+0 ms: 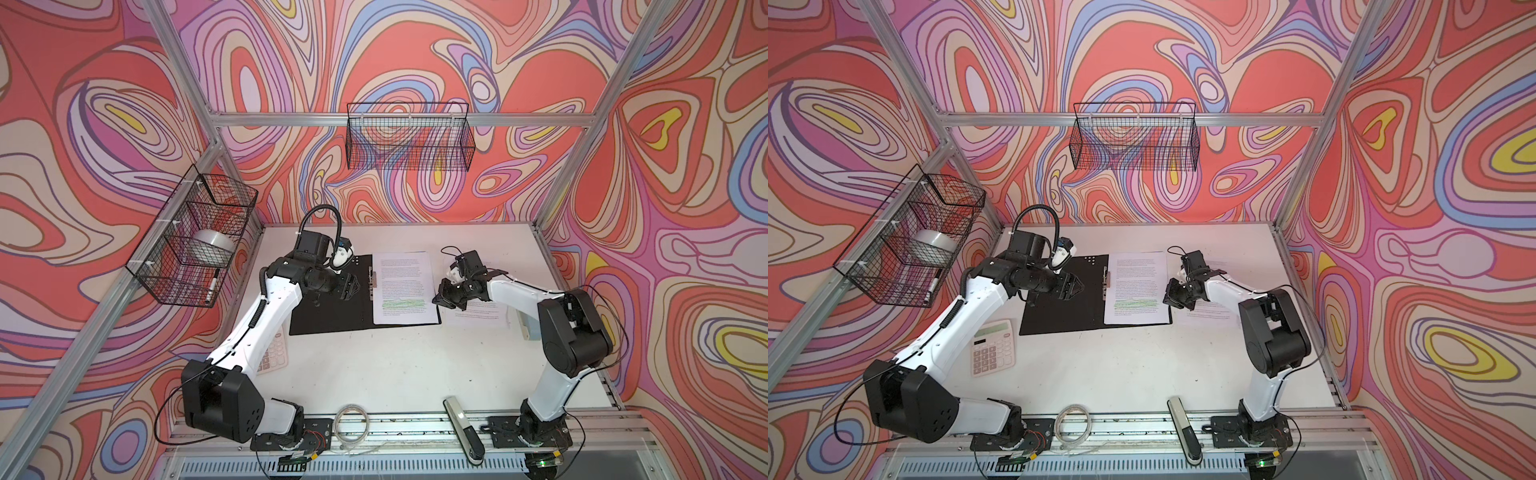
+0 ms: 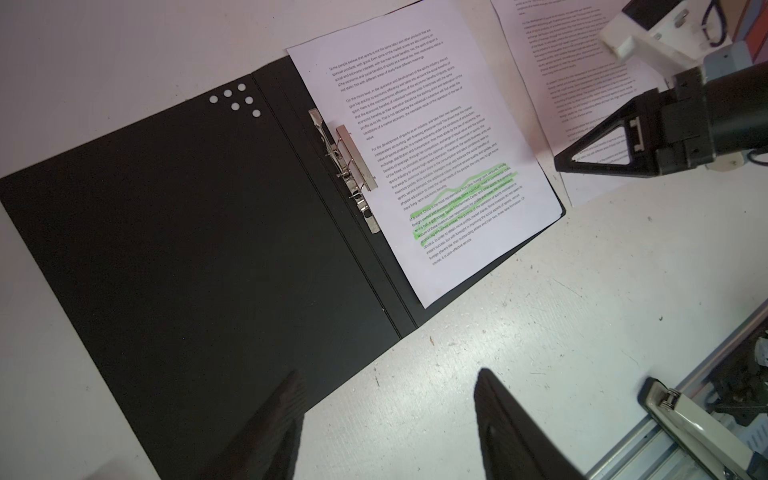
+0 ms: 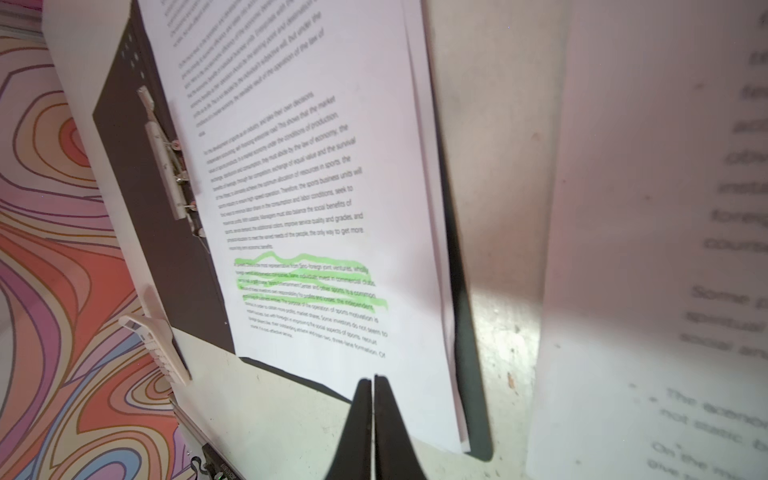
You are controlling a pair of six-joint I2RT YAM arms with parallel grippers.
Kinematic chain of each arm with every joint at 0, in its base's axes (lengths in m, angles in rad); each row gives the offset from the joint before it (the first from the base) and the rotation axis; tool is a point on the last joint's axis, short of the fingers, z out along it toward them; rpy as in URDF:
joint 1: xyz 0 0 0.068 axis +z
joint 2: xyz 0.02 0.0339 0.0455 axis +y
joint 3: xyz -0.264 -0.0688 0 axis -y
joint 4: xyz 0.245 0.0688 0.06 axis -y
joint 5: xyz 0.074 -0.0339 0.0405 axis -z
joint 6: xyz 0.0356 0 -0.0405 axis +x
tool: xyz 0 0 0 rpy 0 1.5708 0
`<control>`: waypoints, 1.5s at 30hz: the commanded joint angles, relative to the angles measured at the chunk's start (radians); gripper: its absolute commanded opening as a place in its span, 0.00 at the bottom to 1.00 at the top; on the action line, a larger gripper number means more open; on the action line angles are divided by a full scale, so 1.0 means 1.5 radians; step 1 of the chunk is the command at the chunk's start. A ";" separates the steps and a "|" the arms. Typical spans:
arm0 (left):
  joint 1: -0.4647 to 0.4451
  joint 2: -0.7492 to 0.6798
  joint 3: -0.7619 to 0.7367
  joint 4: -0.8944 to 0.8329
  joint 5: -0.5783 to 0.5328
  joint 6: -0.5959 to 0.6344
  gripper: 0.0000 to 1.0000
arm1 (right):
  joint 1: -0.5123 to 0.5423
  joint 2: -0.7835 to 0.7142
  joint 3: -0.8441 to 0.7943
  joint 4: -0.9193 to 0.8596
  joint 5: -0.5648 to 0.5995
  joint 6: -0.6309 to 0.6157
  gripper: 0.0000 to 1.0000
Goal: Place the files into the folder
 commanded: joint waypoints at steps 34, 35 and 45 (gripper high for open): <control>-0.002 -0.039 -0.033 0.000 -0.006 0.007 0.65 | 0.000 0.012 -0.110 0.070 0.026 0.031 0.12; -0.002 -0.039 -0.031 0.002 -0.003 0.007 0.65 | 0.000 -0.015 -0.105 0.056 0.038 0.036 0.16; -0.027 0.005 0.041 0.012 0.025 0.022 0.66 | -0.001 -0.365 -0.146 -0.165 0.210 0.166 0.47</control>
